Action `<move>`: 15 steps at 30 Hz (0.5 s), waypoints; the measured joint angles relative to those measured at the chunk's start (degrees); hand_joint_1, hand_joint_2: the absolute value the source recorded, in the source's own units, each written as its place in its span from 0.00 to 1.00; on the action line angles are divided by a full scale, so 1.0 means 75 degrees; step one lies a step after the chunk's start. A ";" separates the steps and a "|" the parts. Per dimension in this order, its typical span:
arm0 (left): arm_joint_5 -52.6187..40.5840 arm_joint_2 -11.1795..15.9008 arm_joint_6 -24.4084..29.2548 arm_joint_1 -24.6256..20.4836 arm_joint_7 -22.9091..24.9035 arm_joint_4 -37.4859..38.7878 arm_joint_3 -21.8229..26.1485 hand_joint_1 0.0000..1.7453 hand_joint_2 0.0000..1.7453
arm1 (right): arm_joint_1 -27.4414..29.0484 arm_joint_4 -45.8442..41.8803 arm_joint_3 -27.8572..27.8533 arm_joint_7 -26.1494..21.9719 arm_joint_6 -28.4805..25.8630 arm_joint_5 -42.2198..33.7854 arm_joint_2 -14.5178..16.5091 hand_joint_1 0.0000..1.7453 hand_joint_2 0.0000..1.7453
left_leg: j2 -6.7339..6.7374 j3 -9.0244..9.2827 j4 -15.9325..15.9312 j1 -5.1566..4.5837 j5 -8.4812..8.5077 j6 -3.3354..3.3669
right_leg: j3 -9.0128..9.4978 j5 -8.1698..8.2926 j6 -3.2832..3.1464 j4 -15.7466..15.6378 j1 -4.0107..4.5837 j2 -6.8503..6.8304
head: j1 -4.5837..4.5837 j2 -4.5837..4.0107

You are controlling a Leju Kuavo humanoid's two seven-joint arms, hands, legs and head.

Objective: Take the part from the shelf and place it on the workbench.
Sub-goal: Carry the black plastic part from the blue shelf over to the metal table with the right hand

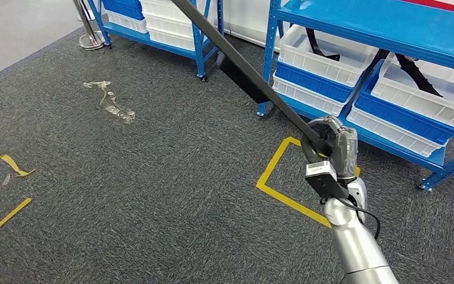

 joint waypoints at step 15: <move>0.0154 0.0080 0.0069 0.0068 0.0435 0.0007 0.0006 0.00 1.00 | -0.0379 0.0712 0.0294 -0.0333 0.0071 -0.0539 0.0115 1.00 1.00 | 0.0448 0.0441 -0.0617 -0.0040 0.0211 0.0297 | -0.0219 -0.0348 0.0126 0.0467 0.0155 -0.0672 | 0.0032 0.0000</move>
